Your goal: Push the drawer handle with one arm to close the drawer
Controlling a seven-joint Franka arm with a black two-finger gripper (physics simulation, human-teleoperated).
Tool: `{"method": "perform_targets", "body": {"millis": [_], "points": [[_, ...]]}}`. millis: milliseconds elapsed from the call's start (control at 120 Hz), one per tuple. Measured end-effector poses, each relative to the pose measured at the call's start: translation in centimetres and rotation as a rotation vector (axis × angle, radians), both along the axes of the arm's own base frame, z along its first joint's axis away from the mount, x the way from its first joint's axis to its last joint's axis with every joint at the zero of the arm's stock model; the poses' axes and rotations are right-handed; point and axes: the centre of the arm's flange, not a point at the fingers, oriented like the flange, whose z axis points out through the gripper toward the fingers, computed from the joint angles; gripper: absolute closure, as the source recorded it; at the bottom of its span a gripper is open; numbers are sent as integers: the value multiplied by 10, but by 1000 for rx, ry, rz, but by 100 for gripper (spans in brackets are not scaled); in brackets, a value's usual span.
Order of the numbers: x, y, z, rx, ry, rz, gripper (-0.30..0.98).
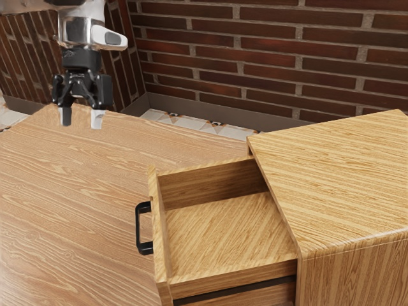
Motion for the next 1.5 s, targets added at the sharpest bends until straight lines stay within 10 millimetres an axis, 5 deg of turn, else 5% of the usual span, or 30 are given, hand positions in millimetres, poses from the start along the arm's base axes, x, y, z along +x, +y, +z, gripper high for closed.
{"method": "perform_targets", "body": {"millis": [75, 108, 200, 292, 350, 483, 633, 775, 1017, 1217, 1500], "points": [[29, 10, -19, 19, -98, 37, 0], [24, 16, -29, 21, -123, 53, 0], [-37, 27, -53, 31, -193, 74, 0], [-94, -12, -63, 71, -324, -59, 8], [-108, -36, -69, 90, -399, -147, 15], [-108, -52, -81, 116, -501, -214, 36], [-130, -66, -92, 109, -572, -266, 54], [-121, -94, -113, 86, -557, -304, 64], [-129, -130, -117, 50, -554, -337, 71], [-169, -140, -107, 38, -568, -361, 73], [-165, -177, -113, 27, -557, -414, 74]]}}
